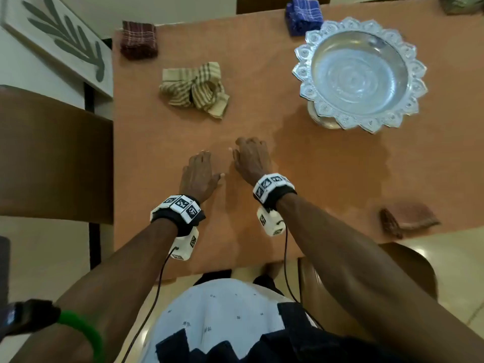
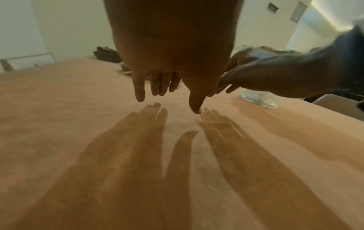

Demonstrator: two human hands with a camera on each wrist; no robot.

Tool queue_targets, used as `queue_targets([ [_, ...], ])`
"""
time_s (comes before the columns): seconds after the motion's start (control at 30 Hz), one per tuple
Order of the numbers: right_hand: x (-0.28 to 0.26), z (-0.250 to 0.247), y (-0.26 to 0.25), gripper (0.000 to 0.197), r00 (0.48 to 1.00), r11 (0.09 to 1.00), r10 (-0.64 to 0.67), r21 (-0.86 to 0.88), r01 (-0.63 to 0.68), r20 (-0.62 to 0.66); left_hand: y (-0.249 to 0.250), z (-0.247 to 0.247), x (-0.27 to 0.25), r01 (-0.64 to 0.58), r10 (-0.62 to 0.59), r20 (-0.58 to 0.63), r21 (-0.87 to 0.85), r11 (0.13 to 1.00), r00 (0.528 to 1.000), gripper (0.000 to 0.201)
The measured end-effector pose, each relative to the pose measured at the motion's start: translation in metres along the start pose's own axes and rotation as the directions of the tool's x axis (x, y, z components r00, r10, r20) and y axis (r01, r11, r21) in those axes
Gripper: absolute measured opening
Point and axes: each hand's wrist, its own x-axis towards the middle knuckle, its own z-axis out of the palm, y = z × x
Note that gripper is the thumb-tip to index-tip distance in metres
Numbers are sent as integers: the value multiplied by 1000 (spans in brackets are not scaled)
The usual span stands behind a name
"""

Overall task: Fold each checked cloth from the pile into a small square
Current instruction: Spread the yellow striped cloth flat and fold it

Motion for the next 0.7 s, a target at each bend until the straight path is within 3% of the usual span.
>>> queue_targets([
  [0.07, 38, -2, -31, 36, 999, 999, 29, 43, -30, 24, -28, -14, 14, -23, 22, 31, 33, 999, 999, 66],
  [0.17, 97, 8, -47, 52, 993, 982, 114, 157, -106, -43, -50, -29, 30, -97, 84, 146, 85, 992, 986, 72],
  [0.23, 131, 11, -52, 56, 987, 981, 122, 165, -105, -100, -56, -30, 37, -147, 132, 156, 90, 985, 979, 76],
  [0.4, 178, 4, -76, 23, 999, 991, 41, -125, -45, -27, -64, -33, 49, -135, 135, 118, -1, 991, 984, 68],
  [0.47, 181, 6, -79, 8, 997, 991, 75, -110, -72, 19, -67, -40, 55, -109, 123, 142, -103, 989, 982, 66],
  [0.5, 179, 8, -80, 10, 996, 995, 86, -58, -85, 20, -71, -46, 60, -61, 93, 151, -206, 977, 984, 67],
  [0.53, 174, 8, -84, 14, 995, 996, 92, 25, -91, -30, -75, -50, 64, -1, 52, 152, -317, 948, 987, 69],
  [0.6, 158, 11, -92, 14, 961, 974, 76, 224, -15, -265, -85, -59, 73, 69, -34, 84, -463, 884, 996, 66],
  [0.63, 143, 12, -97, 12, 933, 959, 37, 275, 68, -359, -89, -62, 77, 76, -77, 19, -502, 862, 997, 59],
  [0.7, 105, 14, -105, 8, 896, 924, -150, 264, 277, -418, -96, -69, 84, 94, -197, -119, -577, 811, 973, 48],
])
